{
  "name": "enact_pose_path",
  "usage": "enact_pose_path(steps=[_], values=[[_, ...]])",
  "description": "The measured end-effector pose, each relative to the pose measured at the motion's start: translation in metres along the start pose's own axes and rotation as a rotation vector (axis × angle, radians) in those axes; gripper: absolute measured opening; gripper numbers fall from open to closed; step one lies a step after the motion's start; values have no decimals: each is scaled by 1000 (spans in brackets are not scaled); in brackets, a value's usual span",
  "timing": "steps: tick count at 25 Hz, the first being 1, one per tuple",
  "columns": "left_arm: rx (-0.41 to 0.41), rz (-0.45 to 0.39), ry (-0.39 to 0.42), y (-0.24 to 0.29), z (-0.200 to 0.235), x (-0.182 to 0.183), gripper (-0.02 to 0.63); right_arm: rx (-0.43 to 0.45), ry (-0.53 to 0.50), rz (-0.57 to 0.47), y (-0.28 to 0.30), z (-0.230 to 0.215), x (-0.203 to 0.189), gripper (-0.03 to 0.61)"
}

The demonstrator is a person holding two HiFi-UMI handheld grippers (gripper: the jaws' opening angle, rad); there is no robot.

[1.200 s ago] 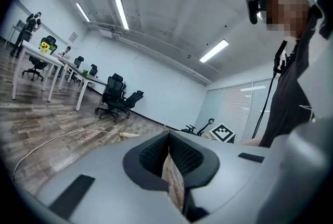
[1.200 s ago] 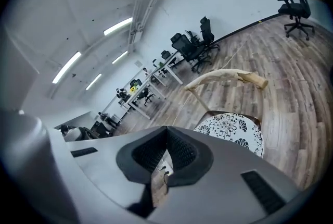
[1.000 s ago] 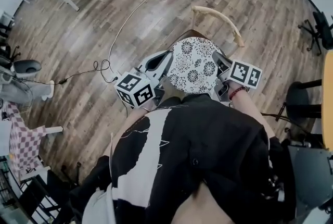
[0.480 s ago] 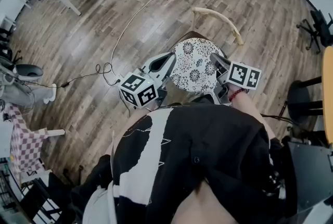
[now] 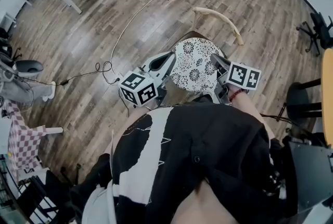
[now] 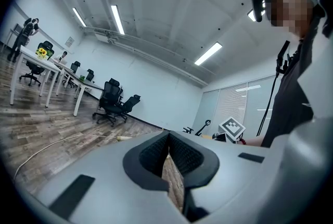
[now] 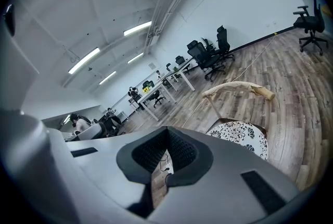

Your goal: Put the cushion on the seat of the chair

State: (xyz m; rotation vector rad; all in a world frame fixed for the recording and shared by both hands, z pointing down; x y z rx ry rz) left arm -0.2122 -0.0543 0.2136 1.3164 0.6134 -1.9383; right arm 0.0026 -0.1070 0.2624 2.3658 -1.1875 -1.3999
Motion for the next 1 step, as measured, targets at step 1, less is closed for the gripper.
enact_pose_path(steps=[1], values=[[2,-1,0,0,-1,1,11,0,-1,-1,-1,0,1,15]])
Point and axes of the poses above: the fingertips, and each gripper's own axes: y forward along the fingers, z to its left, x out of its top, the point moved 5 cm from there along -y, backward along the fingers, and after that the axes turned 8 degrees about -x, right-handed, at the moved point
